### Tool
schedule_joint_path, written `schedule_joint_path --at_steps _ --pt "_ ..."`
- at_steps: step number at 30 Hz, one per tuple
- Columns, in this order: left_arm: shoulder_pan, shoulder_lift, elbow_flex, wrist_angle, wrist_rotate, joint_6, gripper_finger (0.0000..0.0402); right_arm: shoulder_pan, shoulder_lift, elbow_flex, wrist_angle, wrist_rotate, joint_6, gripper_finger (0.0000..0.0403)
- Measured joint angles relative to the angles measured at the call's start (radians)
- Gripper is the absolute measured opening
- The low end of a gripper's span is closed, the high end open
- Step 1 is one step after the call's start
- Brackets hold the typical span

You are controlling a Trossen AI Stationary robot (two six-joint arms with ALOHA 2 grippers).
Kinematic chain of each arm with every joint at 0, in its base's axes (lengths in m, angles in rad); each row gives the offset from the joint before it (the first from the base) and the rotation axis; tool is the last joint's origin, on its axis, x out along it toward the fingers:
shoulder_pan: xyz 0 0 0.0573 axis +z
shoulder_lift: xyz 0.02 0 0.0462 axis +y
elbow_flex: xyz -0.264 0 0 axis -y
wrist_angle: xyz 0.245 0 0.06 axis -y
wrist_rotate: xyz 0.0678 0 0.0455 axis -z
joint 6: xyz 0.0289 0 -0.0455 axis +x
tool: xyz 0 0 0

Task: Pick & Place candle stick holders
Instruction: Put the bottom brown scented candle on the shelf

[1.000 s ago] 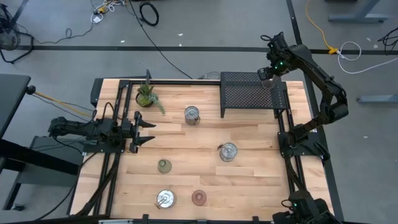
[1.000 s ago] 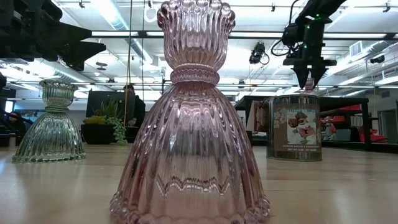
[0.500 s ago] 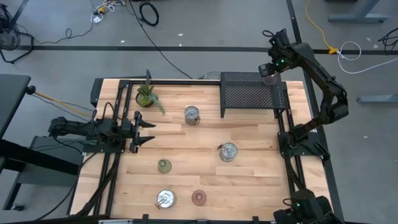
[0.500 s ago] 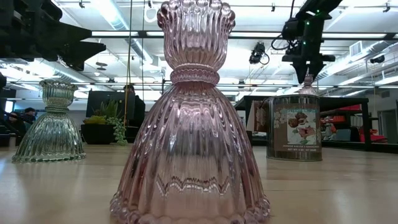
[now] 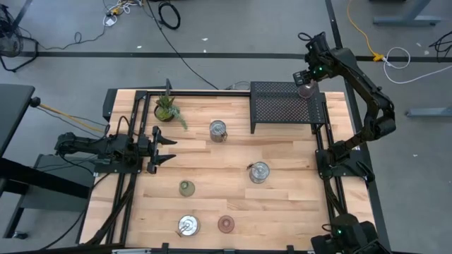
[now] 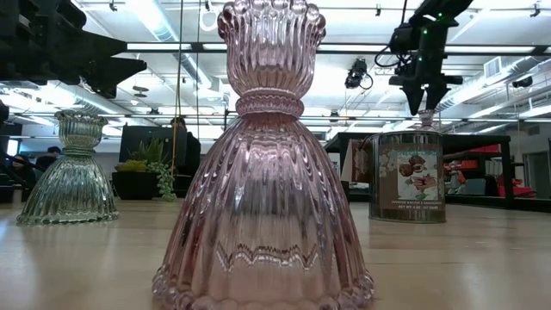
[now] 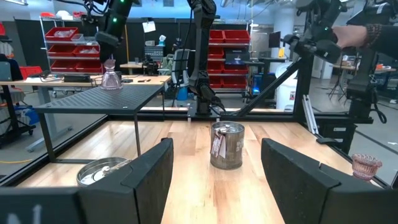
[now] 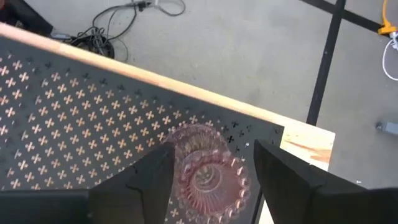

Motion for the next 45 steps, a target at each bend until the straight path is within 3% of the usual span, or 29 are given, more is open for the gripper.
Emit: schedule_joint_path --at_steps 7,10,14,20,24,26,28,33,45 --pt "0.000 0.000 0.000 0.000 0.000 0.000 0.0245 0.000 -0.006 0.001 0.019 -0.012 -0.005 0.0206" --pt "0.000 0.000 0.000 0.000 0.000 0.000 0.0245 0.000 -0.009 0.040 0.017 -0.076 -0.001 0.0206" --pt "0.000 0.000 0.000 0.014 -0.007 0.013 0.0245 0.009 -0.012 0.128 0.018 -0.230 0.018 0.0205" --pt "0.000 0.000 0.000 0.035 -0.111 0.041 0.0245 0.082 -0.032 0.182 0.034 -0.552 0.067 0.0206" --pt "0.000 0.000 0.000 0.035 -0.131 0.034 0.0245 0.209 -0.053 0.182 0.044 -0.774 0.088 0.0206" --pt "0.000 0.000 0.000 0.033 -0.147 0.023 0.0245 0.299 -0.058 0.182 0.049 -0.823 0.098 0.0206" --pt "0.000 0.000 0.000 0.033 -0.148 -0.008 0.0245 0.408 -0.063 0.182 0.055 -0.802 0.111 0.0206" --pt "0.000 0.000 0.000 0.007 -0.101 -0.054 0.0245 0.710 -0.065 0.182 0.055 -0.629 0.159 0.0206" --pt "-0.011 0.014 0.004 -0.066 0.069 -0.128 0.0242 1.224 -0.065 0.157 0.022 -0.110 0.437 0.0206"
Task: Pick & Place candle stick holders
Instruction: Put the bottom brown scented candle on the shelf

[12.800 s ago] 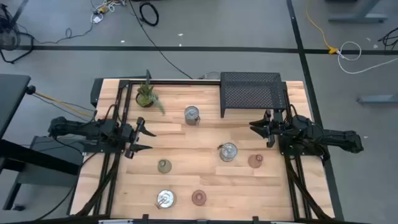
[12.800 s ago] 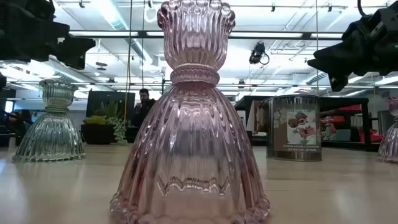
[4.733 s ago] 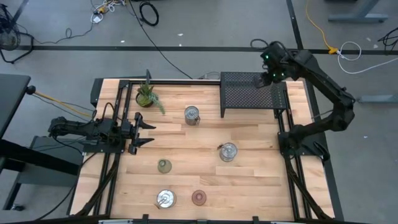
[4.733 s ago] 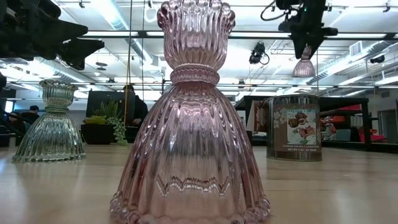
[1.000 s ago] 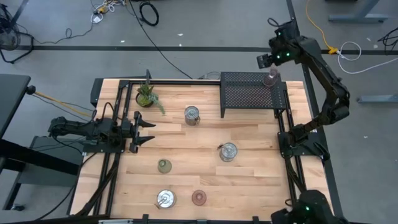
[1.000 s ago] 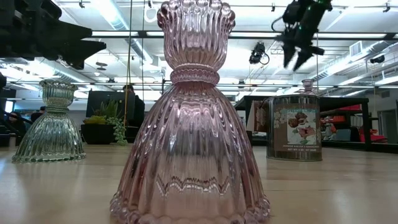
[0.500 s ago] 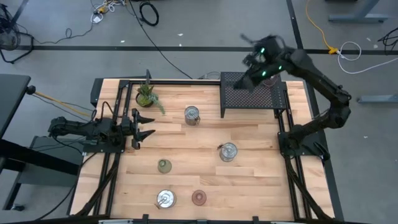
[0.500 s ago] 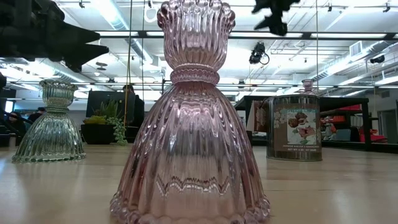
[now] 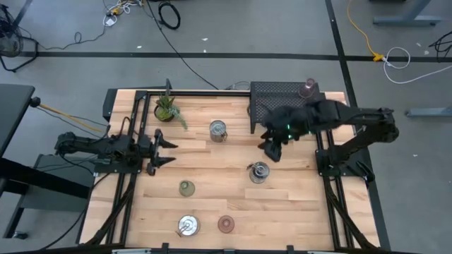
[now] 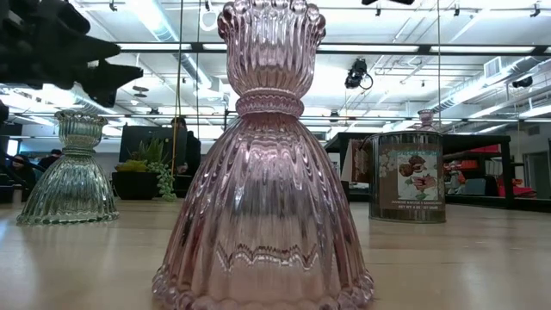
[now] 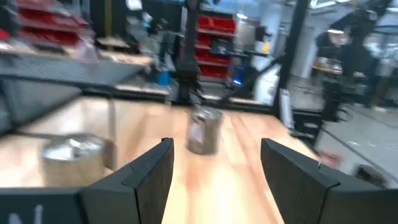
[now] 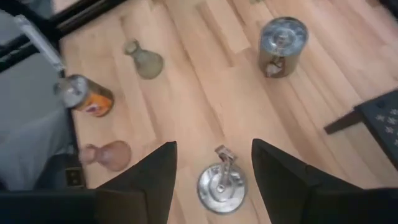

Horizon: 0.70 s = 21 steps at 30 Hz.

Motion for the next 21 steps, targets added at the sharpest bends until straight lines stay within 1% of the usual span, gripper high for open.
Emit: schedule_joint_path --at_steps 3,5,7,10,15,17,21 --pt "-0.025 0.056 0.015 -0.031 0.033 -0.033 0.0233 0.097 0.000 -0.025 0.003 0.110 0.060 0.0206" --pt "-0.048 0.102 0.037 -0.056 0.037 -0.039 0.0227 0.149 0.000 -0.052 0.004 0.165 0.101 0.0206" --pt "-0.075 0.155 0.065 -0.111 0.030 -0.054 0.0220 0.186 0.000 -0.078 0.003 0.214 0.145 0.0206" --pt "-0.113 0.239 0.107 -0.148 0.018 -0.076 0.0211 0.231 0.000 -0.118 0.011 0.277 0.197 0.0206" --pt "-0.164 0.353 0.174 -0.169 0.039 -0.093 0.0202 0.264 0.000 -0.177 0.023 0.321 0.232 0.0206" --pt "-0.184 0.393 0.197 -0.169 0.047 -0.122 0.0202 0.270 0.000 -0.203 0.032 0.340 0.255 0.0206" --pt "-0.224 0.464 0.238 -0.168 0.039 -0.157 0.0202 0.276 -0.001 -0.266 0.065 0.355 0.311 0.0206"
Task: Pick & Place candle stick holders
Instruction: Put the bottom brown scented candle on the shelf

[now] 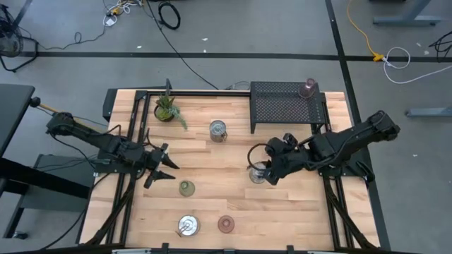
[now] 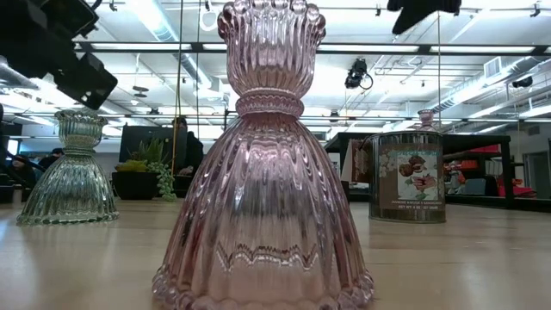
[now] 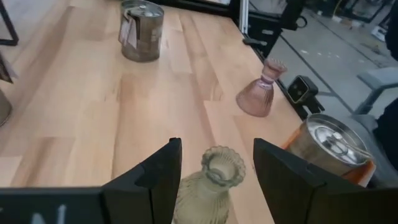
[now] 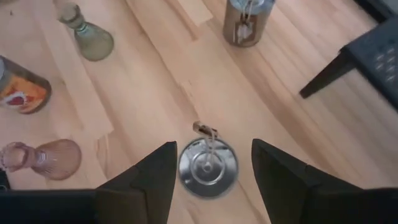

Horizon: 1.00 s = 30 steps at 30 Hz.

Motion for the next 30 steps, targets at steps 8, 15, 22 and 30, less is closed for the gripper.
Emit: schedule_joint_path --at_steps 8,15,22,30 --pt "-0.027 0.079 0.078 0.005 -0.110 0.023 0.0202 0.000 0.001 -0.204 0.050 -0.030 0.133 0.0206" --pt "-0.027 0.085 0.098 0.009 -0.219 0.049 0.0202 -0.017 0.001 -0.375 0.120 -0.039 0.251 0.0206" --pt "-0.026 0.085 0.098 0.008 -0.264 0.049 0.0202 -0.066 0.001 -0.471 0.268 -0.098 0.266 0.0206" --pt "-0.026 0.085 0.098 0.009 -0.264 0.050 0.0202 -0.120 0.001 -0.473 0.300 -0.135 0.224 0.0206"
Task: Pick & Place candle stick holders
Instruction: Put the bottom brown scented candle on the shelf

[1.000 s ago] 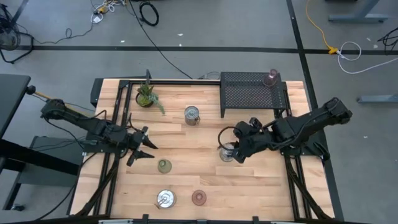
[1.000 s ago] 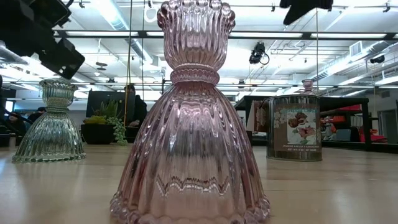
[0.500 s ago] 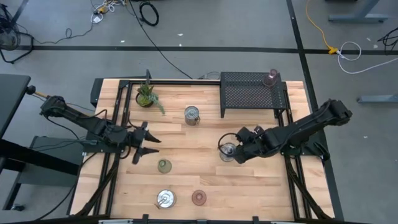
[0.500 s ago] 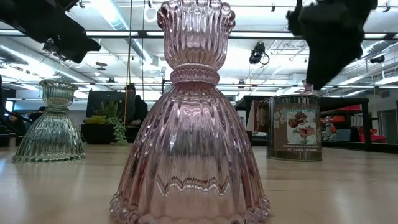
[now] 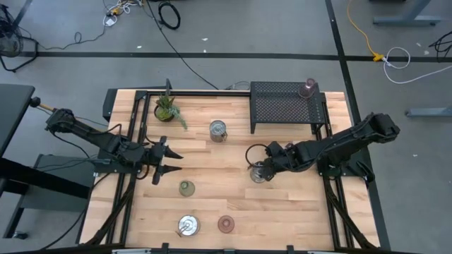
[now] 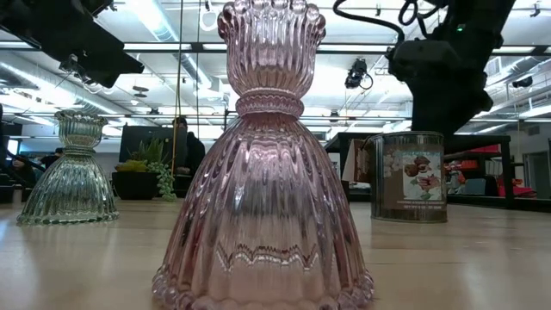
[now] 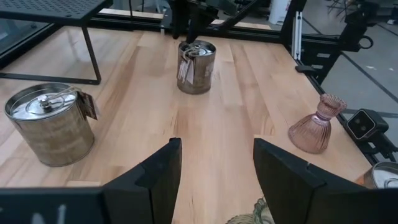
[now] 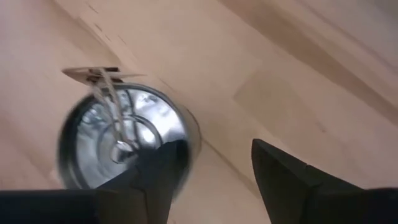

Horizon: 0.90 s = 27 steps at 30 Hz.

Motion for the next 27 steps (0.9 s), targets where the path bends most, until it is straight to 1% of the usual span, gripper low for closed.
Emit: schedule_joint_path --at_steps 6,10,12,14,16,19,20,27 --pt "0.000 0.000 0.000 0.000 0.000 0.001 0.0202 -0.014 0.002 0.000 0.018 -0.035 -0.001 0.0204" --pt "0.000 0.000 0.000 0.000 0.000 0.001 0.0202 -0.015 0.018 0.000 0.018 -0.054 -0.001 0.0186" --pt "0.000 0.000 0.000 0.000 0.000 0.001 0.0202 -0.016 0.026 0.002 0.023 -0.054 0.000 0.0166" --pt "0.000 0.000 0.000 0.000 0.000 0.001 0.0202 -0.017 0.030 0.003 0.026 -0.061 0.012 0.0136" --pt "0.000 0.000 0.000 0.000 0.000 0.002 0.0202 -0.022 0.031 0.003 0.030 -0.073 0.018 0.0096" --pt "0.000 0.000 0.000 0.000 0.000 0.002 0.0202 -0.023 0.031 0.004 0.027 -0.068 -0.007 0.0023" --pt "0.000 0.000 0.000 0.000 0.000 0.001 0.0202 -0.025 0.031 0.004 0.027 -0.068 -0.017 0.0013" --pt "0.000 0.000 0.000 0.000 0.000 0.001 0.0202 -0.052 0.032 0.017 0.017 -0.095 -0.054 0.0004"
